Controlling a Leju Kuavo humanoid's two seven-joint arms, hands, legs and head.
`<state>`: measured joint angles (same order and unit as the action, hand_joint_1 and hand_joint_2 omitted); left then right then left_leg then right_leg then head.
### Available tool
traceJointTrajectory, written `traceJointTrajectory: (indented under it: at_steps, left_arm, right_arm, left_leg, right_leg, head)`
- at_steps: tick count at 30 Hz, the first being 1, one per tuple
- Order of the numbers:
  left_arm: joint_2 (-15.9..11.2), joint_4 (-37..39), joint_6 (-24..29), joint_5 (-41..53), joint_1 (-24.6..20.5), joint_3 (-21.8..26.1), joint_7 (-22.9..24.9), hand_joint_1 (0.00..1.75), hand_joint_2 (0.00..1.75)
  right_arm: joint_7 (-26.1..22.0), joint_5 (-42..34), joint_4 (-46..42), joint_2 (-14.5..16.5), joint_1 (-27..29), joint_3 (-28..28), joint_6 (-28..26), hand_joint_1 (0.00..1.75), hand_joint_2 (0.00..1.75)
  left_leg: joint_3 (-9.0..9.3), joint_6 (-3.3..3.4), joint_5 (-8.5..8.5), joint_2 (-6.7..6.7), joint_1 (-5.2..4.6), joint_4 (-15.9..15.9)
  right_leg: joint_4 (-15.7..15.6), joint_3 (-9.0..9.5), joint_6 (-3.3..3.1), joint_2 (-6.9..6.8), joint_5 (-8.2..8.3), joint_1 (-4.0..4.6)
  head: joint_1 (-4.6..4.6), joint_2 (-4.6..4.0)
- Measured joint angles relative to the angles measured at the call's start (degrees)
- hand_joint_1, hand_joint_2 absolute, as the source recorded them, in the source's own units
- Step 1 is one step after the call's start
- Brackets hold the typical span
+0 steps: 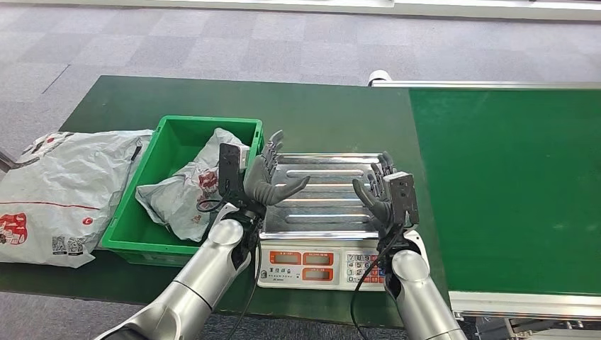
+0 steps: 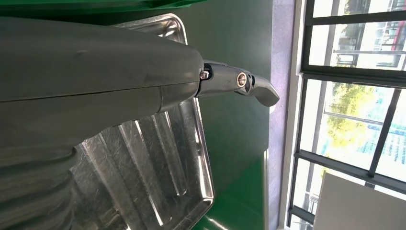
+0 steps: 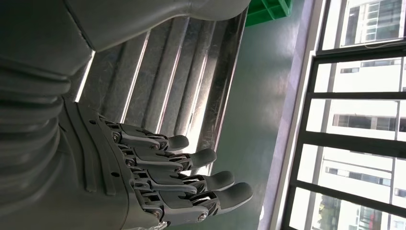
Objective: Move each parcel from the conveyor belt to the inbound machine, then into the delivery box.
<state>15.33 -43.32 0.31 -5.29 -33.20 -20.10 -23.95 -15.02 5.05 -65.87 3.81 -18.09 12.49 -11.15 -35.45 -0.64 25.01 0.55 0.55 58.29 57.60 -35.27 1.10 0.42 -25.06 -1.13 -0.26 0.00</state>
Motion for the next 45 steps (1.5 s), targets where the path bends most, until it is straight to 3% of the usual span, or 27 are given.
traceJointTrajectory:
  at_steps: [45]
  left_arm:
    - [0.04, 1.98, -0.50, -1.92, -0.41, -0.01, -2.07, 0.00, 1.75]
  right_arm:
    - [-2.16, -0.90, -0.21, -1.28, -0.28, 0.81, -1.18, 0.00, 1.75]
  left_leg:
    - [-0.01, 0.00, 0.00, 0.00, 0.00, 0.00]
  right_leg:
    - [0.00, 0.02, 0.00, -0.01, 0.00, 0.01]
  head:
    - [0.00, -0.01]
